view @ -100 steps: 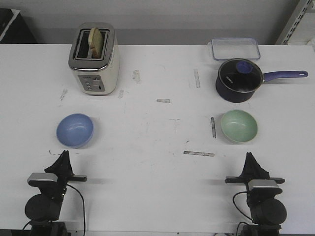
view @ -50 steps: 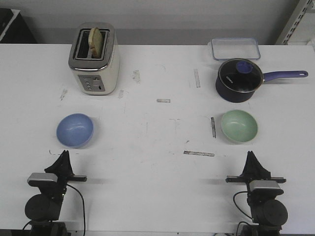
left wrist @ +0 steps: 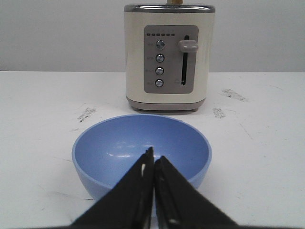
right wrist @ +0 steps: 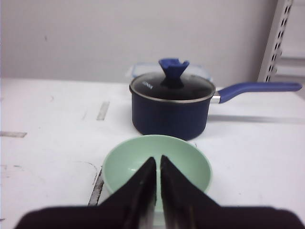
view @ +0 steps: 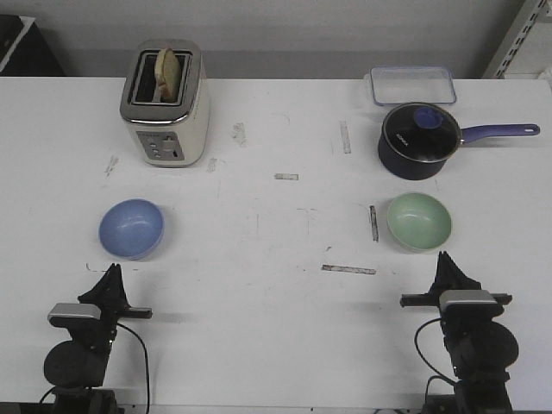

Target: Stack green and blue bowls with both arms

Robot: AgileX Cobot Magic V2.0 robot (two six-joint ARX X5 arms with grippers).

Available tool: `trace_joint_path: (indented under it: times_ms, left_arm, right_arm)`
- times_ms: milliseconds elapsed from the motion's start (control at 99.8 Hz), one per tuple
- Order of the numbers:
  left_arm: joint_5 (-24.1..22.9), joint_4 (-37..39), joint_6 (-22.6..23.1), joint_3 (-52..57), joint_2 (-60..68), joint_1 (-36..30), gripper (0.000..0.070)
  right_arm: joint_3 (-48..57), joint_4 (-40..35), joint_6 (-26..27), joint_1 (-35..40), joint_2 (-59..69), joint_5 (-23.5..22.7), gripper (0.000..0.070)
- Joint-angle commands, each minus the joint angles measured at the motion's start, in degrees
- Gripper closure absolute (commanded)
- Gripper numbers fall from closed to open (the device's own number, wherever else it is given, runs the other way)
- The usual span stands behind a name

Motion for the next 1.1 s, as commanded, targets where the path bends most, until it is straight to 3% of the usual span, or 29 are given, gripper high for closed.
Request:
trace_joint_path:
  times_ms: [0,371,652,932,1093]
  left_arm:
    - [-0.2,0.9,0.5,-1.2,-0.1,0.1,0.0697]
    - [-0.2,0.9,0.5,-1.2,-0.1,0.1,0.0697]
    - [-0.2,0.9,0.5,-1.2,-0.1,0.1,0.0697]
    - [-0.2,0.9,0.5,-1.2,-0.1,0.1,0.0697]
    - [-0.2,0.9,0.5,-1.2,-0.1,0.1,0.0697]
  right_arm:
    - [2.5,0.5,0.2,-0.1,4.2,0.2,0.0694]
    - [20.4,-7.6,2.8,-0.1,30.9,0.0,0.0693]
    - [27.8,-8.6,3.2,-0.5,39.2,-3.3,0.0693]
    - [39.3,-24.3,7.7,-5.7,49.2,-3.8,0.0693]
    - [45.2,-30.6,7.7,-9.1,54.3,-9.6,0.0692]
